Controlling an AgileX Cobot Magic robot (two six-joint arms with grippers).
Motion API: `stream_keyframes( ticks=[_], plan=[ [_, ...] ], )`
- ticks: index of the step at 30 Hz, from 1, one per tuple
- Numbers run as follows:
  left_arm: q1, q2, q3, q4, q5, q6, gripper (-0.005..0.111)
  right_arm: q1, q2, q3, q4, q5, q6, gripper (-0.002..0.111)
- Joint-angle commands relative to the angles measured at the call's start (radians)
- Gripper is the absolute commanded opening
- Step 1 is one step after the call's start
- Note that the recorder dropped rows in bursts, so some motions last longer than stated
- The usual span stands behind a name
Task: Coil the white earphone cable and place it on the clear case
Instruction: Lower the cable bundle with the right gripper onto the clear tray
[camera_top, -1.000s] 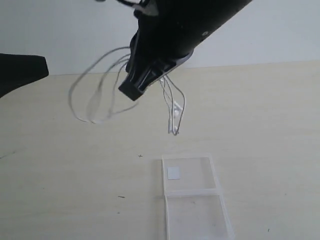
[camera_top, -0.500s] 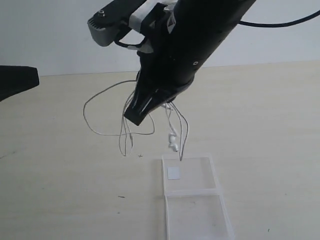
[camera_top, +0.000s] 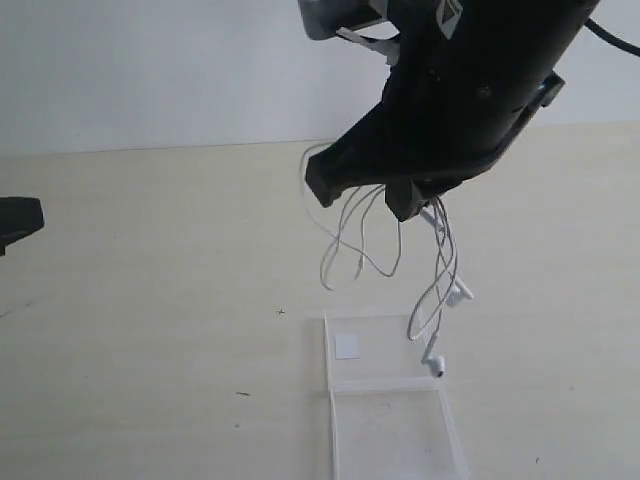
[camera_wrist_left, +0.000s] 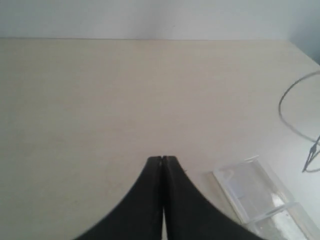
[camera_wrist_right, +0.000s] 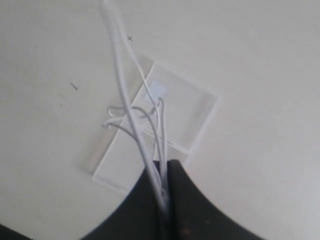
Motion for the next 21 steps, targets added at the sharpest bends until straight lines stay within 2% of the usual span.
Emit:
stream_keyframes(
  ticks=[1, 12, 21],
  plan=[
    [0.004, 0.002, 0.05, -0.003, 0.045, -0.018, 0.0, -0.004, 0.031, 0.003, -0.038, 0.001, 0.155, 0.0],
    [0.004, 0.002, 0.092, -0.003, -0.005, -0.045, 0.0, -0.004, 0.264, 0.003, -0.104, 0.001, 0.168, 0.0],
    [0.004, 0.002, 0.093, -0.003, -0.039, -0.043, 0.0, -0.004, 0.425, 0.003, -0.048, 0.001, 0.171, 0.0]
  ],
)
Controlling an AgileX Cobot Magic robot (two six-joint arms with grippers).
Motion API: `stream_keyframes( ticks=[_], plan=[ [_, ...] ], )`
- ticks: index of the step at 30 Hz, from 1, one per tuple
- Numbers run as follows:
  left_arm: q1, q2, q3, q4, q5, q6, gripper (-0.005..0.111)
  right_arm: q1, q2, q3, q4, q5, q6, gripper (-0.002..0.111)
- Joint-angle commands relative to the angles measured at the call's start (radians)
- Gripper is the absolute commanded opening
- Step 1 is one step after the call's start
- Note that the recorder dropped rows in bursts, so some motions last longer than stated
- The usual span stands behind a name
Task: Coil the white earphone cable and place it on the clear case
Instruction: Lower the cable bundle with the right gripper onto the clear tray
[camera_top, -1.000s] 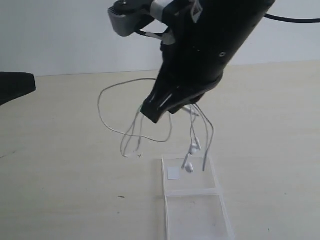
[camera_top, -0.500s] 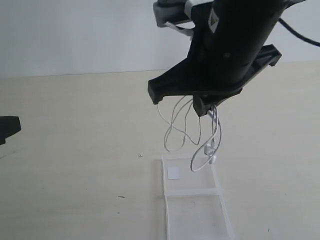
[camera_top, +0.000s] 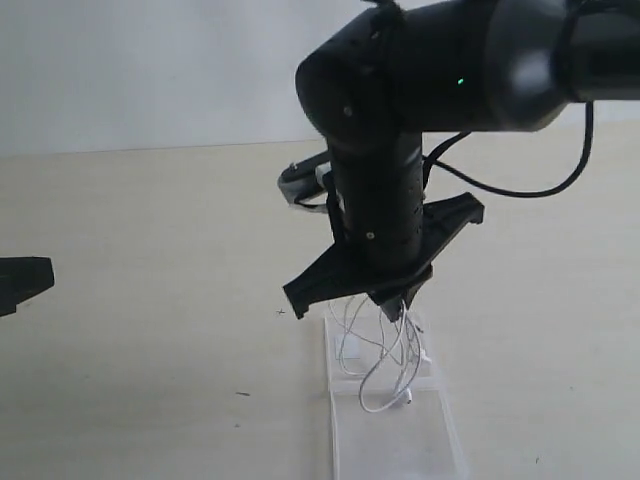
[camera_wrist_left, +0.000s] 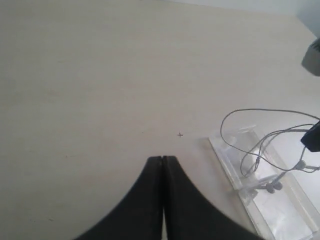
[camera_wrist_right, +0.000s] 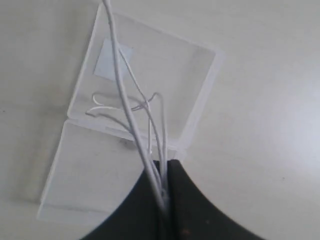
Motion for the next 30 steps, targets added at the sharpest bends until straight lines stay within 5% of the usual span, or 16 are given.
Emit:
stream_keyframes(
  ticks=[1, 13, 23, 30],
  plan=[
    [0.001, 0.002, 0.007, -0.003, -0.018, -0.005, 0.0, -0.004, 0.06, 0.003, 0.052, -0.003, 0.005, 0.0],
    [0.001, 0.002, 0.038, -0.003, -0.011, -0.003, 0.0, -0.019, 0.103, 0.023, 0.023, -0.003, -0.053, 0.0],
    [0.001, 0.002, 0.038, -0.003, 0.0, -0.001, 0.0, -0.1, 0.214, 0.023, 0.294, -0.003, -0.331, 0.0],
    [0.001, 0.002, 0.105, -0.003, 0.071, -0.003, 0.0, -0.104, 0.244, 0.023, 0.316, -0.003, -0.344, 0.0]
  ],
)
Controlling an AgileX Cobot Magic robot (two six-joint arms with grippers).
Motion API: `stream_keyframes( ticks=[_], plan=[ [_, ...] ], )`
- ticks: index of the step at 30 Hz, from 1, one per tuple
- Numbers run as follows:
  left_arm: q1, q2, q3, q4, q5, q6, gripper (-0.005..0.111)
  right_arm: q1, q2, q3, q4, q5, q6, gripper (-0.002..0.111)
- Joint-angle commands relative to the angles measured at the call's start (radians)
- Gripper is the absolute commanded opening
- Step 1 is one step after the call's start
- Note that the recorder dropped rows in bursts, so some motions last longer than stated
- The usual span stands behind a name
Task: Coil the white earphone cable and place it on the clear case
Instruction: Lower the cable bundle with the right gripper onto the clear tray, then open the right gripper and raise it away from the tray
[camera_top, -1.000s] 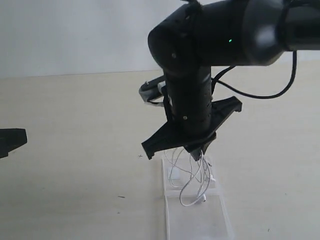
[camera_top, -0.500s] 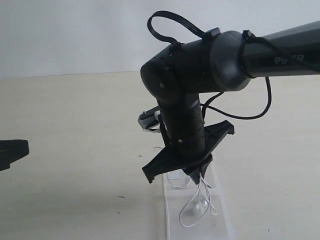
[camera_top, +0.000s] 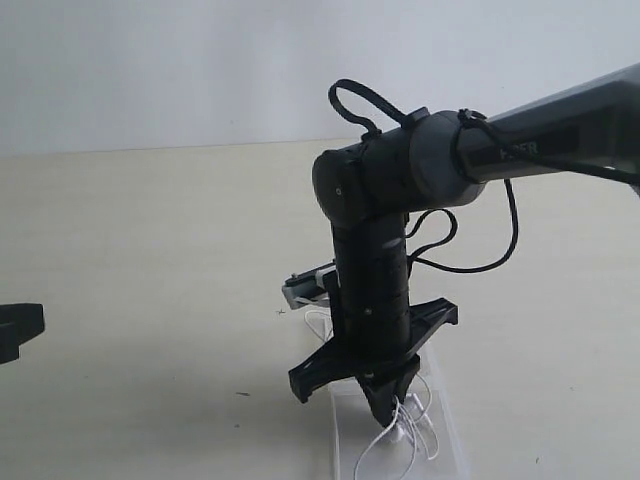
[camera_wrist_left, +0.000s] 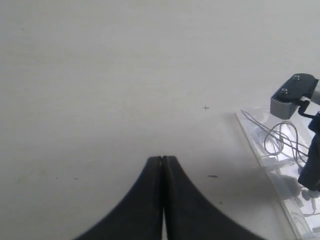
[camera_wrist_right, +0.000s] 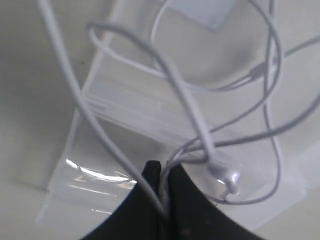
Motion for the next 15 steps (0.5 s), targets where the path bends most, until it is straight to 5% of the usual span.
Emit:
stream_keyframes(
  ticks=[1, 6, 15],
  plan=[
    [0.001, 0.002, 0.019, -0.002, 0.015, -0.003, 0.0, -0.005, -0.001, 0.002, -0.026, -0.001, -0.003, 0.0],
    [0.001, 0.002, 0.019, -0.002, 0.015, -0.003, 0.0, -0.005, -0.001, 0.002, -0.051, -0.001, -0.019, 0.011],
    [0.001, 0.002, 0.019, -0.002, 0.015, -0.003, 0.0, -0.005, -0.005, 0.0, -0.076, -0.001, -0.031, 0.063]
  ],
)
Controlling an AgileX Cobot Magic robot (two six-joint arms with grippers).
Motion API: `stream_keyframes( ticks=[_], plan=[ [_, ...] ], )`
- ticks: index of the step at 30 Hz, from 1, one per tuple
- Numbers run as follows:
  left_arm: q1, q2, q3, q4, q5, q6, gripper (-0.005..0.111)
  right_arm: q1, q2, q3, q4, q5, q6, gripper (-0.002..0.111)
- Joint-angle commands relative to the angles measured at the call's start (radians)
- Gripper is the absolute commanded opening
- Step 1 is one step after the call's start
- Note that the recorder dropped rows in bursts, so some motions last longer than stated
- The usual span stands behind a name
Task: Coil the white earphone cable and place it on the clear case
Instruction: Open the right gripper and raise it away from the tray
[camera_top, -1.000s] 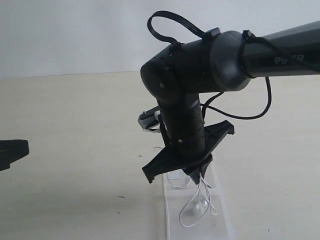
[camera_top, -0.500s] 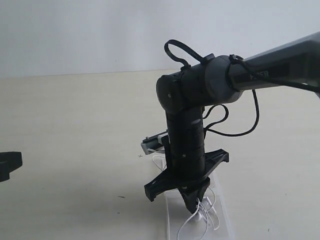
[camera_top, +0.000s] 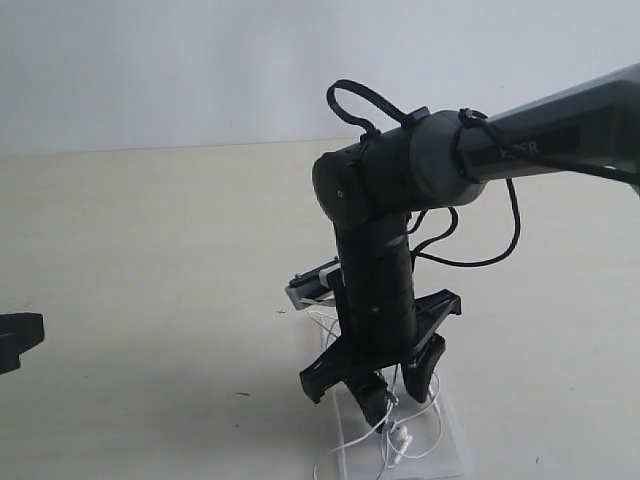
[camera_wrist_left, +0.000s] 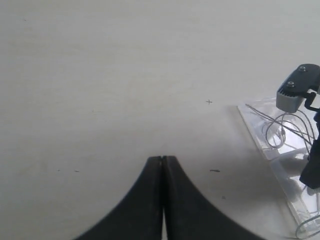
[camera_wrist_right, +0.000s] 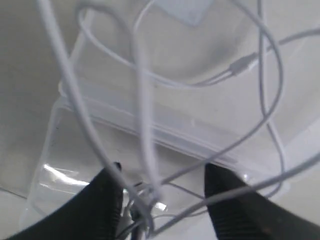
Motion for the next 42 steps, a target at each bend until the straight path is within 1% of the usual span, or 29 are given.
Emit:
stream_keyframes(
  ticks=[1, 8, 17, 19, 22, 23, 25, 26, 30, 32, 35, 38, 42],
  plan=[
    [0.001, 0.002, 0.001, -0.002, 0.009, -0.003, 0.0, -0.003, -0.007, 0.0, -0.017, -0.001, -0.011, 0.064],
    [0.001, 0.002, 0.0, -0.002, 0.009, -0.003, 0.0, -0.003, -0.052, 0.0, -0.017, -0.001, -0.023, 0.065],
    [0.001, 0.002, 0.0, -0.002, 0.009, -0.003, 0.0, -0.003, -0.213, -0.022, -0.017, -0.001, -0.055, 0.065],
    [0.001, 0.002, 0.0, -0.002, 0.026, -0.003, 0.0, -0.003, -0.259, -0.022, -0.031, -0.001, -0.055, 0.065],
    [0.001, 0.002, 0.0, -0.002, 0.094, -0.003, 0.0, -0.003, -0.327, -0.022, -0.086, -0.001, -0.053, 0.064],
    [0.001, 0.002, 0.0, -0.002, 0.133, -0.003, 0.0, -0.003, -0.355, -0.02, -0.108, -0.001, -0.053, 0.062],
    [0.001, 0.002, 0.0, -0.002, 0.173, -0.003, 0.0, -0.003, -0.404, -0.02, -0.145, -0.001, -0.053, 0.052],
    [0.001, 0.002, 0.0, -0.002, 0.189, -0.003, 0.0, -0.003, -0.434, -0.02, -0.164, -0.001, -0.053, 0.043],
    [0.001, 0.002, 0.0, -0.002, 0.191, -0.003, 0.0, -0.003, -0.546, -0.02, -0.229, -0.001, -0.055, -0.001],
    [0.001, 0.002, 0.0, -0.002, 0.191, -0.003, 0.0, -0.003, -0.635, -0.02, -0.281, -0.001, -0.055, 0.001],
    [0.001, 0.002, 0.0, -0.002, 0.191, -0.003, 0.0, -0.003, -0.758, -0.02, -0.278, -0.001, -0.051, 0.001],
    [0.001, 0.002, 0.0, -0.002, 0.191, -0.003, 0.0, -0.003, -0.817, -0.02, -0.277, -0.001, -0.051, 0.001],
    [0.001, 0.002, 0.0, -0.002, 0.191, -0.003, 0.0, -0.003, -0.83, -0.02, -0.277, -0.001, -0.051, 0.001]
  ],
)
